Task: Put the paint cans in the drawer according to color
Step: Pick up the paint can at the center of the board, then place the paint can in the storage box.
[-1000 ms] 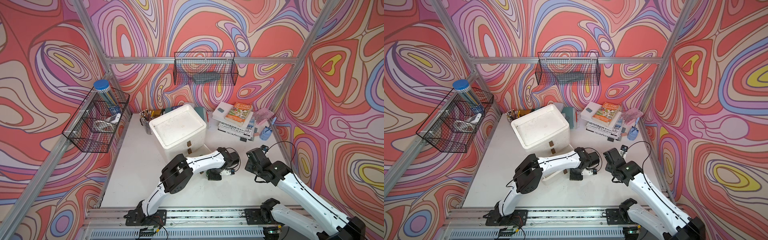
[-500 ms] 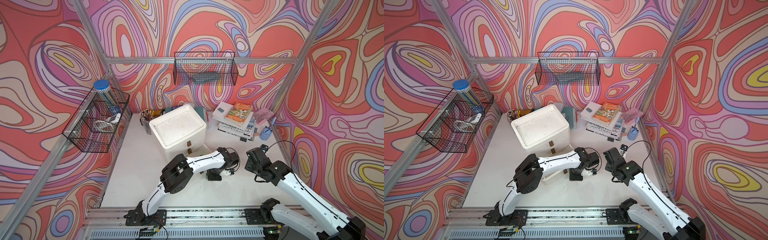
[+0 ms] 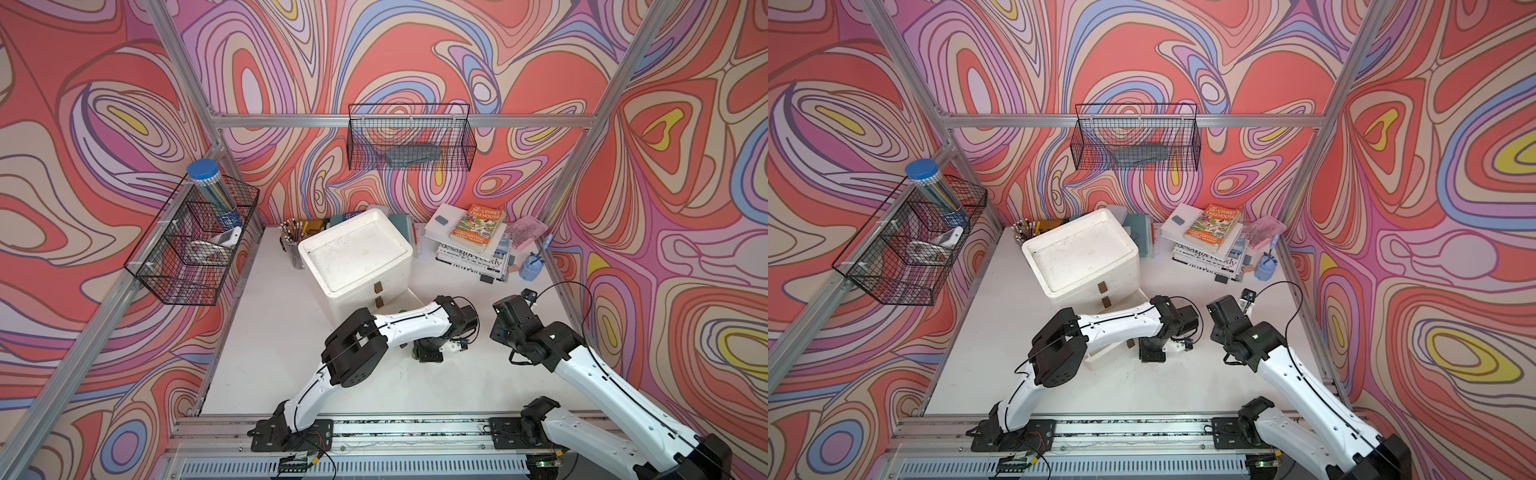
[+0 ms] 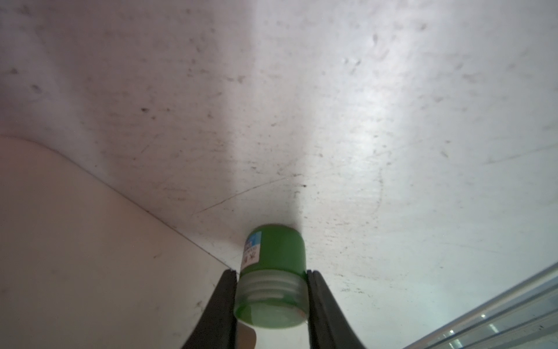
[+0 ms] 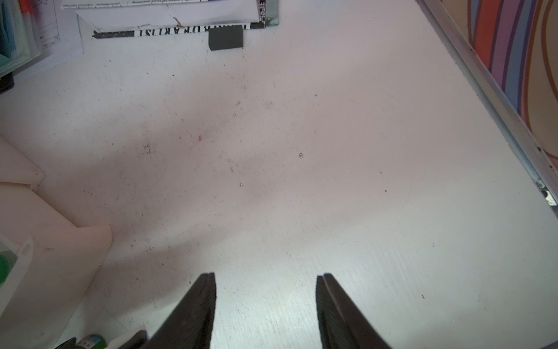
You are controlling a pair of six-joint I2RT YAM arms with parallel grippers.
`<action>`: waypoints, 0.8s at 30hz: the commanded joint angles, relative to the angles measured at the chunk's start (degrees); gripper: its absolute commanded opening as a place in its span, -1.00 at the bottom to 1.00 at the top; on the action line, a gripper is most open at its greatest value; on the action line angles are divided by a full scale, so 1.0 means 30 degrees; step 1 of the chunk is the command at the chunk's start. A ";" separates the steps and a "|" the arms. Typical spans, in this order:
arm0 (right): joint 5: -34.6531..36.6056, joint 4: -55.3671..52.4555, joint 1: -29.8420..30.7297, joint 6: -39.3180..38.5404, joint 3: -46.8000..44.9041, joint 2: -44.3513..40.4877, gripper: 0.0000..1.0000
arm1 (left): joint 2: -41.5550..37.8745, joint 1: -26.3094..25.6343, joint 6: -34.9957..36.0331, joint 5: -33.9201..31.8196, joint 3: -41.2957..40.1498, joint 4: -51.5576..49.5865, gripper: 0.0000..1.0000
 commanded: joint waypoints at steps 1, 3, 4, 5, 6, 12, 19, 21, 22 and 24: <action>0.0406 0.0068 -0.0055 -0.0106 0.0305 -0.0245 0.12 | -0.0756 0.0033 -0.0494 -0.0301 0.0300 -0.0398 -0.44; 0.0405 0.0101 -0.0059 -0.0122 0.0300 -0.0226 0.12 | -0.1505 0.0040 -0.0961 -0.0352 0.0201 -0.0486 -0.46; 0.0405 0.0122 -0.0052 -0.0124 0.0300 -0.0221 0.12 | -0.1883 0.0012 -0.1216 -0.0428 0.0125 -0.0569 -0.47; 0.0405 0.0106 -0.0081 -0.0110 0.0301 -0.0203 0.12 | -0.2417 0.0011 -0.1480 -0.0517 0.0010 -0.0576 -0.47; 0.0406 0.0133 -0.0060 -0.0130 0.0272 -0.0185 0.11 | -0.2997 0.0011 -0.1739 -0.0644 -0.0145 -0.0577 -0.47; 0.0267 0.0546 -0.0069 -0.0237 0.0308 0.0179 0.12 | -0.6531 0.0022 -0.2778 -0.1962 -0.1642 0.0170 -0.46; 0.0053 0.1023 -0.0080 -0.0395 0.0450 0.0712 0.11 | -0.9060 0.1710 -0.2977 -0.3546 -0.4665 0.1003 -0.47; 0.0053 0.1008 -0.0066 -0.0374 0.0441 0.0713 0.11 | -0.9503 0.2336 -0.3231 -0.3698 -0.5264 0.1374 -0.46; 0.0053 0.1007 -0.0059 -0.0371 0.0432 0.0684 0.11 | -0.9666 0.2587 -0.3371 -0.3692 -0.5577 0.1638 -0.46; 0.0076 0.0998 -0.0073 -0.0344 0.0403 0.0628 0.11 | -0.9796 0.2899 -0.3621 -0.3455 -0.6171 0.2272 -0.45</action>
